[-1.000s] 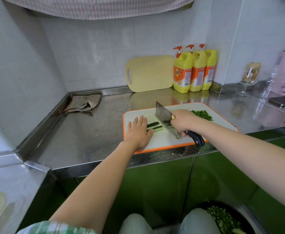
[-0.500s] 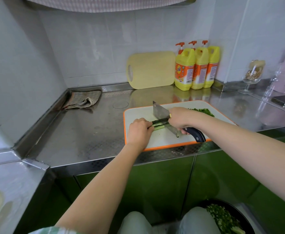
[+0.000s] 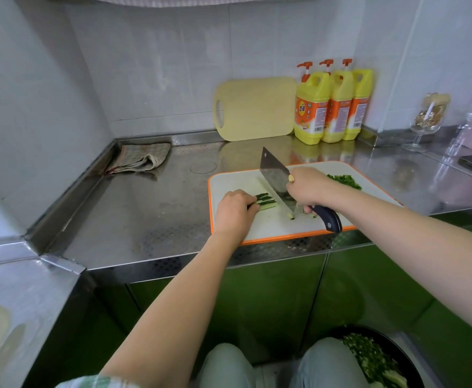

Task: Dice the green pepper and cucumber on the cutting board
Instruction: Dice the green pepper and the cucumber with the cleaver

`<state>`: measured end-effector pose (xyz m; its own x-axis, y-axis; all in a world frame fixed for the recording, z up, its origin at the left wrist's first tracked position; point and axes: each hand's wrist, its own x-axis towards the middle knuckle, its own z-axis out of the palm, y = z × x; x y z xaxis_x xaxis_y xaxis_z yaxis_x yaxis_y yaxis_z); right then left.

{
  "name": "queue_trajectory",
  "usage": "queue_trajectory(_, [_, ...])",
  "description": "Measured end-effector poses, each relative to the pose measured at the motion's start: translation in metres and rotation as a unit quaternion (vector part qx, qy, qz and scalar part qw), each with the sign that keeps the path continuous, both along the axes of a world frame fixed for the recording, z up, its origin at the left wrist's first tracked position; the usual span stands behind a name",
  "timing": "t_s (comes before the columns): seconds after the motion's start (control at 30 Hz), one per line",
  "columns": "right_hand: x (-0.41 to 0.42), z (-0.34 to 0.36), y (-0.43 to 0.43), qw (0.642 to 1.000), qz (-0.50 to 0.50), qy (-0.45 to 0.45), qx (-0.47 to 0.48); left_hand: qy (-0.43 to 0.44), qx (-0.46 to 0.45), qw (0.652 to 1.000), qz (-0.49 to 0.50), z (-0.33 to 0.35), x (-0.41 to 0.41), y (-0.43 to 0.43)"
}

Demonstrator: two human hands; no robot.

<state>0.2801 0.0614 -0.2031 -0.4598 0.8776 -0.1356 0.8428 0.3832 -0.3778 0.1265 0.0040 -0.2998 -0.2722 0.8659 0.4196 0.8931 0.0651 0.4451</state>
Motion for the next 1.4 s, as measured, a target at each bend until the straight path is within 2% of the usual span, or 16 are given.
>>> queue_trajectory(0.17, [0.002, 0.001, -0.009, 0.999, 0.046, 0.015, 0.005, -0.007, -0.005, 1.000, 0.001, 0.000, 0.000, -0.001])
queue_trajectory(0.37, [-0.006, -0.009, -0.011, 0.999, 0.009, -0.022, -0.039, -0.011, -0.003, 1.000, 0.003, -0.001, -0.001, -0.001])
queue_trajectory(0.73, [-0.011, 0.002, -0.001, 1.000, 0.007, 0.023, 0.003, -0.005, -0.004, 1.000, 0.001, -0.001, -0.001, -0.002])
queue_trajectory(0.93, [-0.012, 0.007, -0.013, 0.997, 0.005, -0.078, -0.030, 0.000, 0.000, 1.000, 0.002, -0.003, -0.001, -0.001])
queue_trajectory(1.1, [-0.005, -0.004, -0.007, 0.999, 0.009, -0.011, -0.053, -0.001, 0.000, 1.000, 0.001, -0.003, -0.001, 0.000])
queue_trajectory(1.4, [-0.017, -0.008, -0.006, 1.000, -0.009, -0.022, 0.013, -0.003, 0.000, 1.000, 0.001, -0.002, 0.000, -0.002])
